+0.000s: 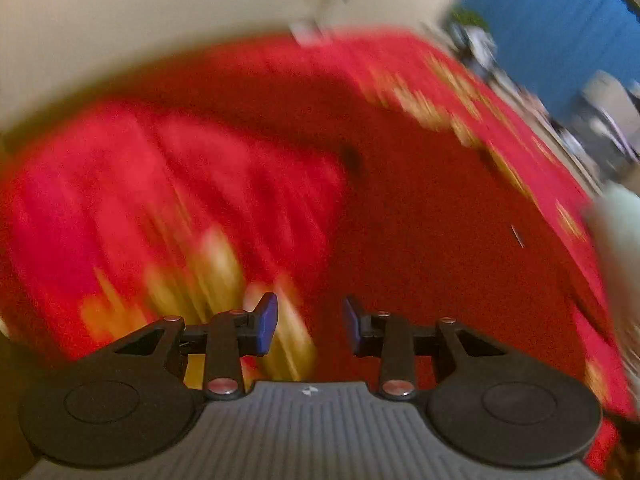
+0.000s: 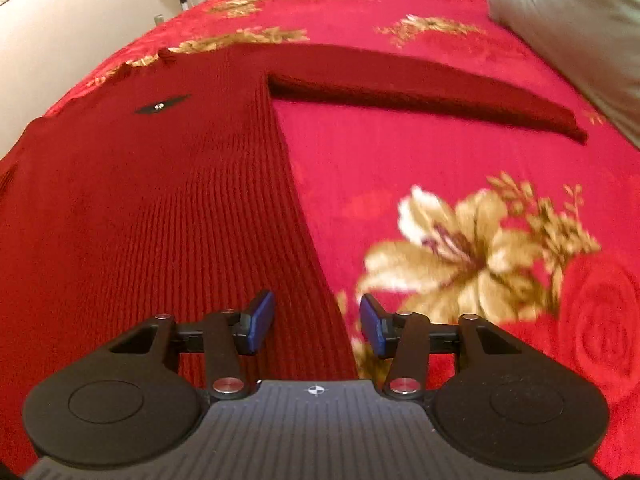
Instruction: Fold small clothes
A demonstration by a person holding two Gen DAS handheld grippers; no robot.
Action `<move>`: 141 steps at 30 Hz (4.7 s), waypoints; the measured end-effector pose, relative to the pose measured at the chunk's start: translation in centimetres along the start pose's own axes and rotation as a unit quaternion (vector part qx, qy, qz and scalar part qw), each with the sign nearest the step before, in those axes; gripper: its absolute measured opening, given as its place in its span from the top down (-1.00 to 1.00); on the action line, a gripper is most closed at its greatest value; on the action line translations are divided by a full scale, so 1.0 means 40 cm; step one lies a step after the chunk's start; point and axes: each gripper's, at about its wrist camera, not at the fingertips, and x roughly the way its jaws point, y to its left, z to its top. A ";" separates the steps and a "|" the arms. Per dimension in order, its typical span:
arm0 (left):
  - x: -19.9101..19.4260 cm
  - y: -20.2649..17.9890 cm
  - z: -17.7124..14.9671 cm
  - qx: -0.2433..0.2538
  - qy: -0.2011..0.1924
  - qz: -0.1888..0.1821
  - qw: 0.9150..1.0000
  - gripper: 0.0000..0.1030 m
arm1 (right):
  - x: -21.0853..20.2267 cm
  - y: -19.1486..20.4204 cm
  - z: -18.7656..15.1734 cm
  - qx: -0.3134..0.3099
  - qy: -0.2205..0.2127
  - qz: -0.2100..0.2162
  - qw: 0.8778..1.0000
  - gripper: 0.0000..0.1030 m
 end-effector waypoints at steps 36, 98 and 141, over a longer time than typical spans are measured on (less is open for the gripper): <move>-0.108 -0.234 -0.235 0.245 -0.029 -0.034 0.968 0.20 | -0.225 -0.028 -0.062 -0.025 -0.089 0.038 0.995 0.21; 0.031 -0.096 0.263 0.032 -0.133 0.149 0.979 0.11 | -0.191 0.086 0.051 -0.029 -0.238 -0.010 0.971 0.05; 0.135 0.278 0.412 -0.258 -0.119 0.076 0.956 0.08 | -0.136 0.108 0.067 -0.048 -0.194 -0.003 0.980 0.30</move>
